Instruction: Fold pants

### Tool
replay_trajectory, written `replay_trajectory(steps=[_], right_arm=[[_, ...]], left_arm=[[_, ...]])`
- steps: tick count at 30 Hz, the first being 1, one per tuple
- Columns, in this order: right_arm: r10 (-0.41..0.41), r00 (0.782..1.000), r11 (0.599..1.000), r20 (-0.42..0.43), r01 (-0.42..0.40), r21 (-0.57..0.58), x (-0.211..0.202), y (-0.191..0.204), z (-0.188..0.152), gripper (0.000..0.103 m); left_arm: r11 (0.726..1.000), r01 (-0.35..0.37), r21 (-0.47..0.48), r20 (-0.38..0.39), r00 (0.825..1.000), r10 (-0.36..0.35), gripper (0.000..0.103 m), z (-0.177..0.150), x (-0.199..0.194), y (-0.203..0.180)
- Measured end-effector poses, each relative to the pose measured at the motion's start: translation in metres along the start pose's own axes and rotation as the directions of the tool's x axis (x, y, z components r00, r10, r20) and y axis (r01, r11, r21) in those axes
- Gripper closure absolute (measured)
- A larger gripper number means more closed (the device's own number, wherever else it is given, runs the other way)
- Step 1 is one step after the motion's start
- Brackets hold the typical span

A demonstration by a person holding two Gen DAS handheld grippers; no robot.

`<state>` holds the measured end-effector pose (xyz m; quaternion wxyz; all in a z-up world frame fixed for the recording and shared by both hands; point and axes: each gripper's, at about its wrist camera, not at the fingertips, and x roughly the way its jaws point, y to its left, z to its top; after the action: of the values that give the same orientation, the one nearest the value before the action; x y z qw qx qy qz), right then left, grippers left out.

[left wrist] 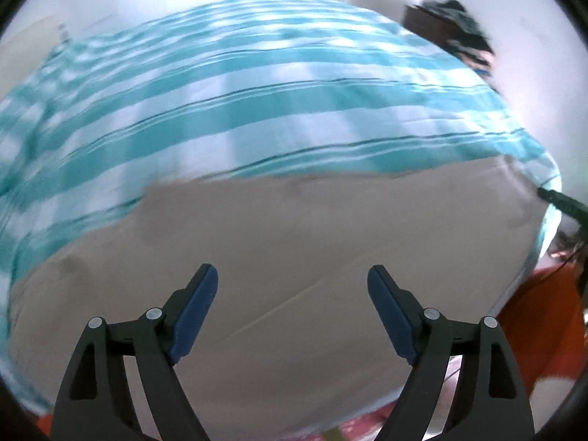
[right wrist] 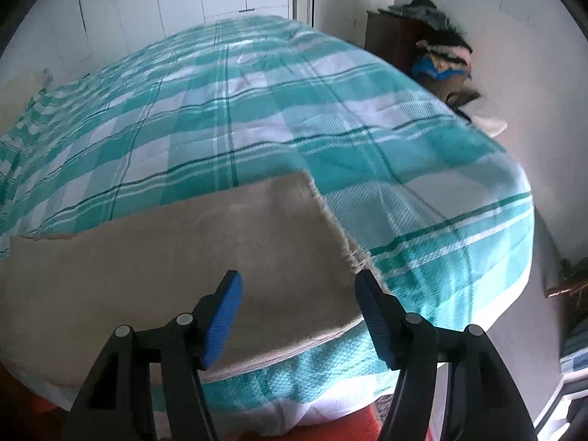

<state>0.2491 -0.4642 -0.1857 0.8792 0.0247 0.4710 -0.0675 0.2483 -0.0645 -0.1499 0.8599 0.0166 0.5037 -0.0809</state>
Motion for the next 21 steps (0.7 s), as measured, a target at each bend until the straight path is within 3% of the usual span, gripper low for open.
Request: replay_trajectory(steps=[5,10,13,18,21], right_arm=[[-0.001,1.0,1.0,0.031,0.001,0.01,-0.009,-0.005,-0.002,0.039],[-0.002,0.999,1.0,0.048,0.001,0.019,-0.012,-0.007,-0.003,0.039],[-0.005,0.998,1.0,0.058,0.004,0.012,-0.014,-0.007,-0.003,0.039],[0.0,0.998,1.0,0.069,0.0,0.004,-0.016,-0.005,-0.002,0.038],[-0.009,0.997,1.0,0.083,0.009,-0.004,-0.018,-0.003,-0.003,0.038]], left_arm=[[0.997,0.029,0.068,-0.046,0.999,-0.026,0.018,0.027,0.042,-0.054],[0.969,0.067,0.237,-0.131,0.991,-0.036,0.018,-0.019,0.054,-0.113],[0.932,0.024,0.361,-0.099,0.995,0.013,0.017,-0.049,0.049,-0.135],[0.968,0.06,0.245,-0.126,0.992,-0.029,0.016,-0.033,0.04,-0.12],[0.962,0.054,0.266,-0.099,0.995,-0.028,0.014,-0.033,0.033,-0.126]])
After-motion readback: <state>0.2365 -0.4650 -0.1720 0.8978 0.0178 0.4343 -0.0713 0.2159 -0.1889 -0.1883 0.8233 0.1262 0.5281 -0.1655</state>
